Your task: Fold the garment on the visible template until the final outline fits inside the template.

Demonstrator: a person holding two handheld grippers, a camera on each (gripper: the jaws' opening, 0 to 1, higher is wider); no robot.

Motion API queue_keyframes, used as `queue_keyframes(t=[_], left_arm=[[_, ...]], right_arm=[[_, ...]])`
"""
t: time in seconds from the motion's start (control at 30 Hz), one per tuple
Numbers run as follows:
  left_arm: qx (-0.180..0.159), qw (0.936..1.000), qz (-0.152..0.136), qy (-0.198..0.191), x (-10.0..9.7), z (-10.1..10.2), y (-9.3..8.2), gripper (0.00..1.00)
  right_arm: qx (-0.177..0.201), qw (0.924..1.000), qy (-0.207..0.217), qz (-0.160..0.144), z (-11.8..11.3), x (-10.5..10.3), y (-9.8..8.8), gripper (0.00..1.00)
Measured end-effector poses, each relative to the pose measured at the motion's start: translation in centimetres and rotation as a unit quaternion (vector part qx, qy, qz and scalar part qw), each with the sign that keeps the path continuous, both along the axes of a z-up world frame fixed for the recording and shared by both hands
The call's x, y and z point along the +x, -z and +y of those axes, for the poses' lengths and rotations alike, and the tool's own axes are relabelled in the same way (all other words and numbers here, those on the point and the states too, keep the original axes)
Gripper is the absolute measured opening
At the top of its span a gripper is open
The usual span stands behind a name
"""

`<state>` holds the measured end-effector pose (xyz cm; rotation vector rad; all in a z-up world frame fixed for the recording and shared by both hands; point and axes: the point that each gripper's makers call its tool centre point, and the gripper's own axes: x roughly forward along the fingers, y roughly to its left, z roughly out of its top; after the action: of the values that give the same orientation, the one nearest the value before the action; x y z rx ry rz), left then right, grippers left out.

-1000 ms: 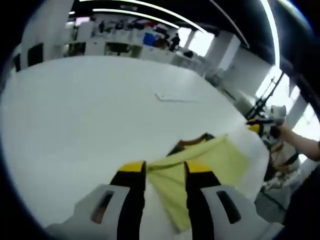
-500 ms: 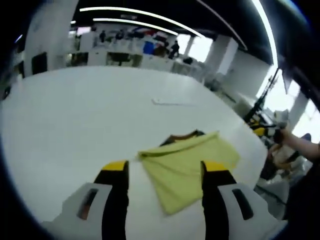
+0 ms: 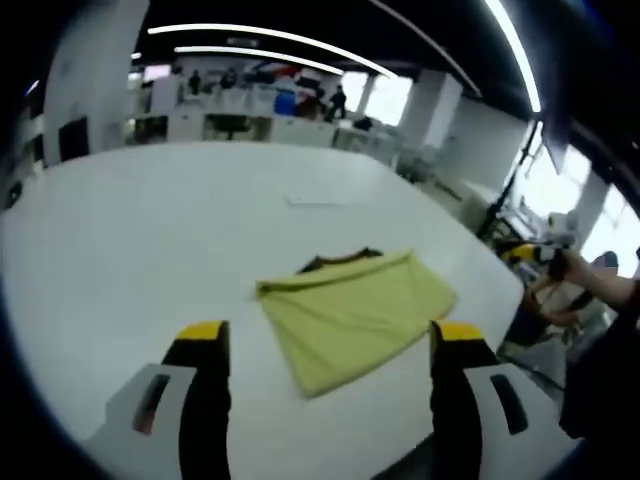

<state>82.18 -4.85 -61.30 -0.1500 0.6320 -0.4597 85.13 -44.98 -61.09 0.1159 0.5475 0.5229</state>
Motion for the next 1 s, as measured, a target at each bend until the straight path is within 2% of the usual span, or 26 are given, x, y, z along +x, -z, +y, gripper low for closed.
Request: queue_keyframes(t=[0.23, 0.37, 0.47, 0.6, 1.0], left_arm=[[0.003, 0.9999, -0.003, -0.016, -2.7, 1.0, -0.9, 0.89], [0.007, 0.9999, -0.004, -0.012, -4.0, 1.1, -1.5, 0.99], [0.012, 0.9999, -0.002, -0.006, -4.8, 1.1, -1.8, 1.00], [0.009, 0.9998, -0.010, -0.015, -5.0, 1.3, -2.3, 1.00], [0.009, 0.9999, -0.010, -0.008, -4.5, 0.4, -2.3, 1.00]], right_arm=[[0.005, 0.9999, -0.011, -0.004, -0.6, -2.4, -0.8, 0.80], [0.016, 0.9997, -0.020, -0.005, -0.8, -3.3, -0.9, 0.88], [0.022, 0.9994, -0.025, -0.008, -0.9, -3.7, -1.1, 0.93], [0.029, 0.9991, -0.025, -0.019, -1.0, -4.1, -1.6, 1.00], [0.025, 0.9990, -0.029, -0.022, -1.0, -4.2, -1.6, 1.00]])
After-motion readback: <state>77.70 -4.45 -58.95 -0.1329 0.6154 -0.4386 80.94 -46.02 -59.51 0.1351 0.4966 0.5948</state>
